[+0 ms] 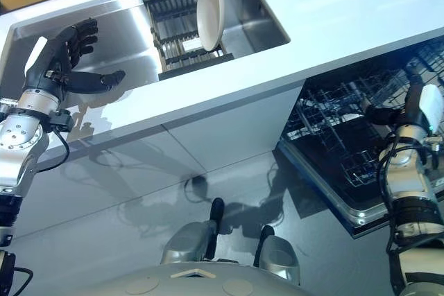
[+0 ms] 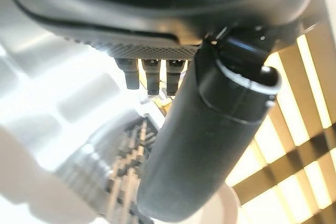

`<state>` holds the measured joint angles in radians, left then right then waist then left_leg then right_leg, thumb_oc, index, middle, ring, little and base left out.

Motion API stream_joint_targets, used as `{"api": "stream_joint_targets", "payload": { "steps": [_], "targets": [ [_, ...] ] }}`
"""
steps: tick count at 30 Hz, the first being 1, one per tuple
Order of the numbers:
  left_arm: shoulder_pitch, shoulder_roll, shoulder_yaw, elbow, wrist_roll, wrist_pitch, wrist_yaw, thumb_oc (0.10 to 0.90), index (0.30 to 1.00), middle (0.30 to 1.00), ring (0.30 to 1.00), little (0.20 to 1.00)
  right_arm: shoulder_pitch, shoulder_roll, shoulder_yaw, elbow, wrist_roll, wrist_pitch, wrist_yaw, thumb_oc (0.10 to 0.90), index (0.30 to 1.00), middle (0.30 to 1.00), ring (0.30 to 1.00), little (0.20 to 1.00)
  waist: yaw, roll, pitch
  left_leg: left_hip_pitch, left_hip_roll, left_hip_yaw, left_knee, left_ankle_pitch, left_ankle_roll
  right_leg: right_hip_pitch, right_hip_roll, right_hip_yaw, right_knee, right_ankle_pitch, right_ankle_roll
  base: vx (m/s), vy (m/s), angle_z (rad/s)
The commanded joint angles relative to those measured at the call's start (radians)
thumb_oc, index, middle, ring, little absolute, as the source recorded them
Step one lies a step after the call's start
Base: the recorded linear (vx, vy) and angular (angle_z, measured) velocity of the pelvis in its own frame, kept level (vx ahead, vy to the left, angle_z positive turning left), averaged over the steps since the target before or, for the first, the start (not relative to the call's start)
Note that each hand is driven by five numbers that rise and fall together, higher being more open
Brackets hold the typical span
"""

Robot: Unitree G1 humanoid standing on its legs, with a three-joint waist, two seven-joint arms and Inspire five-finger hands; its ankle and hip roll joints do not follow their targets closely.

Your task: Pick up plates and place into dishwasher.

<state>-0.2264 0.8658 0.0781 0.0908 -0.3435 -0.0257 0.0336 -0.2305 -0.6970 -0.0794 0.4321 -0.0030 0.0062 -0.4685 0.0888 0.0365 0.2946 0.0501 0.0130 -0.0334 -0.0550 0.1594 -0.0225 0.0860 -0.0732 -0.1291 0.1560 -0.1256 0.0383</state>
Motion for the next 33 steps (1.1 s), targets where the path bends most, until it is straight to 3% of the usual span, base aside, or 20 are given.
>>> {"api": "stream_joint_targets", "payload": {
  "steps": [1, 7, 9, 11, 14, 16, 20, 25, 30, 33],
  "targets": [
    [0.000, 0.007, 0.082, -0.052, 0.077, -0.137, 0.051, 0.800, 0.900, 0.900, 0.900, 0.900, 0.004, -0.037, -0.057, -0.116, 0.083, -0.175, -0.115, 0.800, 0.900, 0.900, 0.900, 0.900, -0.058, -0.029, -0.185, 0.043, -0.055, 0.061, 0.107, -0.239, -0.002, 0.037, 0.026, -0.005, -0.152, 0.065, 0.036, -0.07, 0.176, -0.28],
    [-0.076, 0.039, 0.060, -0.026, 0.159, -0.132, 0.089, 0.800, 0.900, 0.900, 0.900, 0.900, 0.045, 0.037, -0.071, -0.221, 0.149, -0.258, -0.081, 0.800, 0.900, 0.900, 0.900, 0.900, -0.100, -0.023, -0.206, 0.070, -0.063, 0.099, 0.081, -0.248, 0.010, 0.035, 0.026, 0.043, -0.168, 0.085, 0.049, -0.05, 0.167, -0.31],
    [-0.133, 0.082, 0.049, 0.003, 0.194, -0.102, 0.093, 0.800, 0.900, 0.900, 0.900, 0.900, 0.073, 0.069, -0.058, -0.288, 0.175, -0.316, 0.010, 0.800, 0.900, 0.900, 0.900, 0.900, -0.127, -0.020, -0.217, 0.076, -0.068, 0.122, 0.075, -0.251, 0.017, 0.025, 0.022, 0.064, -0.173, 0.097, 0.058, -0.07, 0.166, -0.20],
    [-0.161, 0.103, 0.044, 0.022, 0.228, -0.093, 0.093, 0.800, 0.900, 0.900, 0.900, 0.900, 0.089, 0.081, -0.054, -0.319, 0.194, -0.340, 0.075, 0.800, 0.900, 0.900, 0.900, 0.900, -0.137, -0.019, -0.221, 0.075, -0.070, 0.133, 0.076, -0.253, 0.020, 0.019, 0.021, 0.075, -0.175, 0.103, 0.061, -0.04, 0.112, -0.33],
    [-0.215, 0.156, 0.027, 0.074, 0.334, -0.065, 0.106, 0.800, 0.900, 0.900, 0.900, 0.900, 0.128, 0.094, -0.030, -0.396, 0.302, -0.356, 0.273, 0.800, 0.900, 0.900, 0.900, 0.900, -0.167, -0.016, -0.229, 0.075, -0.078, 0.159, 0.071, -0.257, 0.027, 0.003, 0.017, 0.097, -0.180, 0.116, 0.070, -0.06, 0.151, -0.32],
    [-0.260, 0.204, -0.002, 0.140, 0.384, -0.065, 0.118, 0.800, 0.900, 0.900, 0.900, 0.900, 0.146, 0.088, -0.012, -0.416, 0.411, -0.329, 0.447, 0.800, 0.900, 0.900, 0.900, 0.900, -0.184, -0.012, -0.234, 0.074, -0.082, 0.175, 0.066, -0.258, 0.031, -0.008, 0.015, 0.108, -0.181, 0.124, 0.076, -0.06, 0.131, -0.28],
    [-0.419, 0.349, -0.132, 0.308, 0.518, -0.069, 0.139, 0.800, 0.900, 0.900, 0.900, 0.900, 0.191, 0.057, 0.063, -0.442, 0.576, -0.180, 0.818, 0.800, 0.900, 0.900, 0.900, 0.900, -0.218, -0.004, -0.240, 0.067, -0.089, 0.206, 0.063, -0.260, 0.041, -0.037, 0.005, 0.127, -0.171, 0.137, 0.091, -0.06, 0.106, -0.27],
    [-0.644, 0.459, -0.402, 0.467, 0.651, -0.043, 0.170, 0.800, 0.900, 0.900, 0.900, 0.900, 0.225, -0.015, 0.202, -0.396, 0.569, -0.075, 1.086, 0.800, 0.900, 0.900, 0.900, 0.900, -0.246, 0.001, -0.234, 0.055, -0.093, 0.240, 0.076, -0.264, 0.051, -0.071, 0.000, 0.153, -0.150, 0.152, 0.104, -0.05, 0.070, -0.27],
    [-0.811, 0.488, -0.616, 0.507, 0.723, 0.026, 0.144, 0.800, 0.900, 0.900, 0.900, 0.900, 0.235, -0.073, 0.334, -0.311, 0.458, -0.036, 1.125, 0.800, 0.900, 0.900, 0.900, 0.900, -0.249, -0.006, -0.217, 0.045, -0.098, 0.247, 0.094, -0.269, 0.059, -0.092, -0.002, 0.169, -0.126, 0.158, 0.112, -0.01, 0.034, -0.17],
    [-0.818, 0.486, -0.644, 0.497, 0.773, 0.051, 0.123, 0.800, 0.900, 0.900, 0.900, 0.900, 0.240, -0.067, 0.366, -0.252, 0.398, -0.021, 1.088, 0.800, 0.900, 0.900, 0.900, 0.900, -0.247, -0.012, -0.211, 0.043, -0.098, 0.247, 0.102, -0.272, 0.061, -0.096, -0.003, 0.171, -0.117, 0.159, 0.112, 0.02, 0.020, -0.15]
  ]
}}
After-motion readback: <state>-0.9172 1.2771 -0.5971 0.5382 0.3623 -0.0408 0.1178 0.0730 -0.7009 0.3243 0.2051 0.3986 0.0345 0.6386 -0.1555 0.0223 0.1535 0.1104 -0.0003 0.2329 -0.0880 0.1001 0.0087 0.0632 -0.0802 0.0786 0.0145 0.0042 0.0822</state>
